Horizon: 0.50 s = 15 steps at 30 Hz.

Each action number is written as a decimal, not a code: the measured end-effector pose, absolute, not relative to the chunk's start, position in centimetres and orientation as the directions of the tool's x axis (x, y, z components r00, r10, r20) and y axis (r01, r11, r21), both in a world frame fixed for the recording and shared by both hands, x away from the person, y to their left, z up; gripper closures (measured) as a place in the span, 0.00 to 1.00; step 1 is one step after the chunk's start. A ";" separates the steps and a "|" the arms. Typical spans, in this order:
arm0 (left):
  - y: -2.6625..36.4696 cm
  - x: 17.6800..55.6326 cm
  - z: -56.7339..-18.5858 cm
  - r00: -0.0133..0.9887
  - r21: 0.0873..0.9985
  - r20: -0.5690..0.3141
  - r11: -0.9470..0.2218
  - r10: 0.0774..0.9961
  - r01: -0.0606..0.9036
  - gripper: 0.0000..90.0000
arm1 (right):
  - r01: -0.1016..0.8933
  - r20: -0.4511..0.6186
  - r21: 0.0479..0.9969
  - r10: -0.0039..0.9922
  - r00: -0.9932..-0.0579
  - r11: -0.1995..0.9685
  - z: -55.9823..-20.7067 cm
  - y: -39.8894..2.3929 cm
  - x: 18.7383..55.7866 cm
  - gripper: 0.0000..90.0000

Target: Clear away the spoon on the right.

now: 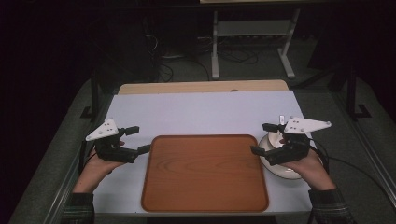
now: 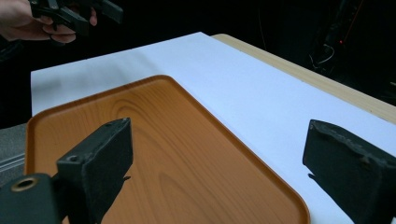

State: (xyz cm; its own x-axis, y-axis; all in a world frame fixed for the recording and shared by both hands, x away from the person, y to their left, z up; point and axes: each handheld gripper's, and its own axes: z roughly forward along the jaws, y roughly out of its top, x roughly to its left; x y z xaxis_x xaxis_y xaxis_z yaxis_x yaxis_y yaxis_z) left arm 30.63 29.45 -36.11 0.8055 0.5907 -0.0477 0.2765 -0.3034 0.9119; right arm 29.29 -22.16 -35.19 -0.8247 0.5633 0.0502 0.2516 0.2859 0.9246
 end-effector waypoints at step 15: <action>30.2 30.8 -36.2 0.791 0.910 -0.049 -0.299 0.610 0.287 0.15 | 0.315 0.055 0.901 0.643 -0.764 0.298 -35.4 -22.9 29.9 0.21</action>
State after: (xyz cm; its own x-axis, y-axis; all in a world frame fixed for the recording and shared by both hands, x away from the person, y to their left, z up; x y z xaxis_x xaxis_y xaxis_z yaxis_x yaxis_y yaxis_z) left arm 30.77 30.20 -36.23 0.7908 0.6101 -0.0487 0.2870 -0.2995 0.9099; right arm 29.93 -22.93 -35.36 -0.7640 0.6429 0.0546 0.3149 0.2977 0.9012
